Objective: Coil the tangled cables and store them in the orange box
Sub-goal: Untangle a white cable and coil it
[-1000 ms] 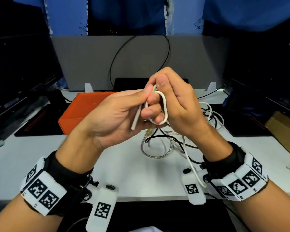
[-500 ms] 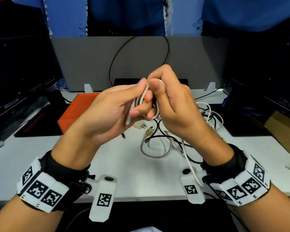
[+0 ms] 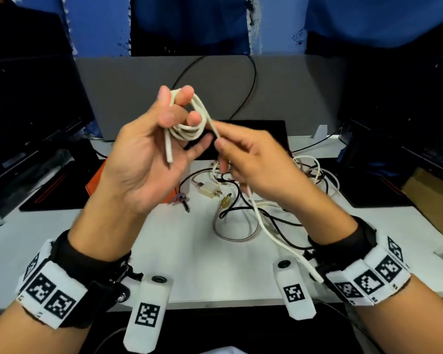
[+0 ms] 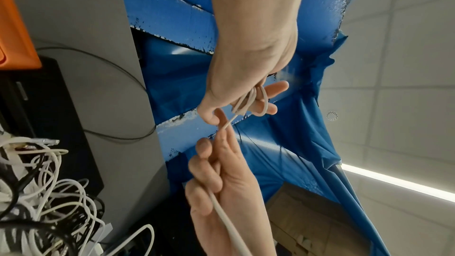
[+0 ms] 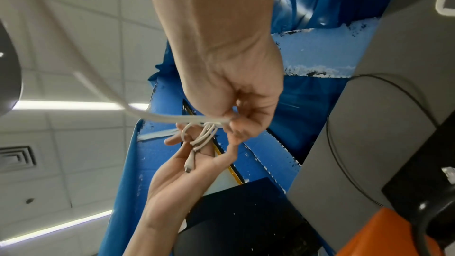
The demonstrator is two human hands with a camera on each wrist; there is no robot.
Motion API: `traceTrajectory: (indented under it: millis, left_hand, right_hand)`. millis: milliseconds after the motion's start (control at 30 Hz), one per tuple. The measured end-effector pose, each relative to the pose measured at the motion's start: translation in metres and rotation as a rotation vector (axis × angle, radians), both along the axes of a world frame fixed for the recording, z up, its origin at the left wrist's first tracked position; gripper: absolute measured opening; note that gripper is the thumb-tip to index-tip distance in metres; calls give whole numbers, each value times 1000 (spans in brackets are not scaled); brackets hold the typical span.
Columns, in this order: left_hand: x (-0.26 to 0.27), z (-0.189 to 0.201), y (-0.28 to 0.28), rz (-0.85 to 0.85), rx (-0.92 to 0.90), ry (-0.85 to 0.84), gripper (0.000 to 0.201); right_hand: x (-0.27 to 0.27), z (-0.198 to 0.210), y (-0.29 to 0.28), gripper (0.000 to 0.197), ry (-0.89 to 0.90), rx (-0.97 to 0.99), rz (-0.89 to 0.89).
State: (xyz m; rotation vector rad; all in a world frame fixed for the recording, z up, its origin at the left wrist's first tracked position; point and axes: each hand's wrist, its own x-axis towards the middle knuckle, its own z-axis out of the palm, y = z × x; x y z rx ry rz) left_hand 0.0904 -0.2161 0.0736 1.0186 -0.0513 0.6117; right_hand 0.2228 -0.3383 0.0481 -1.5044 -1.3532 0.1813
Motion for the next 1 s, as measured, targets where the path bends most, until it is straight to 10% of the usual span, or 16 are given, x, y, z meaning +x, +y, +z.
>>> traceTrajectory:
  millis: [100, 200, 467, 667, 1000]
  left_hand:
    - [1, -2, 4, 120, 106, 8, 37]
    - [6, -9, -6, 373, 563, 88, 35]
    - [0, -16, -12, 730, 1641, 308, 39]
    - [-5, -12, 16, 351, 1505, 404, 49]
    - [3, -14, 16, -140, 632, 106, 32]
  right_hand:
    - [-9, -5, 0, 54, -88, -212, 27]
    - [-17, -6, -5, 15, -113, -374, 147]
    - [-14, -2, -18, 23, 21, -470, 407]
    - [15, 16, -32, 16, -196, -357, 220]
    - [12, 8, -17, 19, -245, 54, -83]
